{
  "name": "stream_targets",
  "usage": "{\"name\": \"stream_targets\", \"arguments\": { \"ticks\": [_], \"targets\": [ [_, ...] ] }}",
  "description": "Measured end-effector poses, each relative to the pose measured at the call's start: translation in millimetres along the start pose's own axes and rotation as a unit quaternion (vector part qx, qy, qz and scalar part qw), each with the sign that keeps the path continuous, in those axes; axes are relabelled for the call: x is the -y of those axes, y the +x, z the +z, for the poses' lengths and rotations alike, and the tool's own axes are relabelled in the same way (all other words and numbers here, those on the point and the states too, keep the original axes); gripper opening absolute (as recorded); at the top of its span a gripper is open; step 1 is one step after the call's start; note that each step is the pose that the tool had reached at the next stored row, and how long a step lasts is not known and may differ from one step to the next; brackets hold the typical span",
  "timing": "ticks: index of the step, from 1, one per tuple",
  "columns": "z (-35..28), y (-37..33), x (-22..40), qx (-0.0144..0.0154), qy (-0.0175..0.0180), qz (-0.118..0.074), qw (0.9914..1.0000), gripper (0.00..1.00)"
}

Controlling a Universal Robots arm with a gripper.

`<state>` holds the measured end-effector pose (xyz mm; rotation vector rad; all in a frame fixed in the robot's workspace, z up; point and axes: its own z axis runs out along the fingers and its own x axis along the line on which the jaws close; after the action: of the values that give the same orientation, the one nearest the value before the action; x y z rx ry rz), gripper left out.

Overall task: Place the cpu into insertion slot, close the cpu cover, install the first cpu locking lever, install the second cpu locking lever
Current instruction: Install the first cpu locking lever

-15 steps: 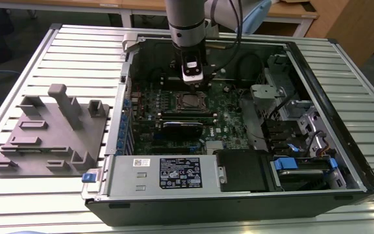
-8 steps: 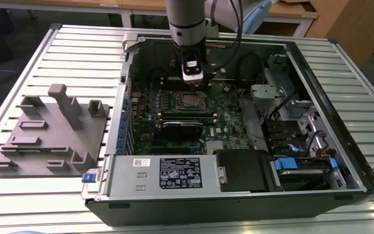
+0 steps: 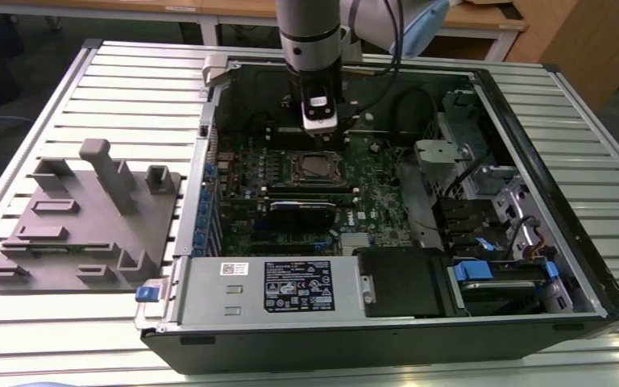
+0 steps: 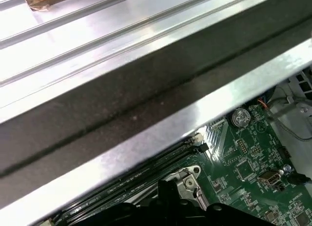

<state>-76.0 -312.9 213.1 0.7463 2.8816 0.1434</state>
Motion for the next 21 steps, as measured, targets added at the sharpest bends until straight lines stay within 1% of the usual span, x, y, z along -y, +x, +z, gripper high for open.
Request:
{"name": "stream_targets", "arguments": {
  "ticks": [1, 2, 3, 5, 6, 7, 9, 11, 14, 15, 19, 20, 21],
  "targets": [
    [-0.1, 0.0, 0.0, 0.0009, 0.0020, 0.000, 1.00000, 0.10],
    [0.0, -0.1, 0.0, 0.0029, 0.0056, -0.001, 0.99998, 0.10],
    [0.0, -0.3, -0.1, 0.0055, 0.0103, -0.002, 0.99993, 0.10],
    [0.0, -0.3, -0.1, 0.0120, 0.0224, -0.006, 0.99966, 0.10],
    [0.0, -0.3, -0.2, 0.0139, 0.0258, -0.008, 0.99954, 0.10],
    [0.1, -0.3, -0.2, 0.0148, 0.0275, -0.010, 0.99946, 0.10],
    [0.1, -0.4, 0.0, 0.0146, 0.0276, -0.017, 0.99937, 0.10],
    [0.3, -0.4, 0.1, 0.0134, 0.0258, -0.029, 0.99916, 0.10],
    [0.4, -0.4, 0.1, 0.0119, 0.0238, -0.047, 0.99856, 0.10],
    [0.4, -0.5, 0.1, 0.0119, 0.0239, -0.049, 0.99842, 0.10],
    [0.4, -0.5, 0.2, 0.0116, 0.0239, -0.050, 0.99840, 0.10],
    [0.6, -0.5, 0.2, 0.0106, 0.0248, -0.050, 0.99838, 0.10],
    [0.8, -0.5, 0.2, 0.0086, 0.0268, -0.050, 0.99833, 0.10]
  ]
}}
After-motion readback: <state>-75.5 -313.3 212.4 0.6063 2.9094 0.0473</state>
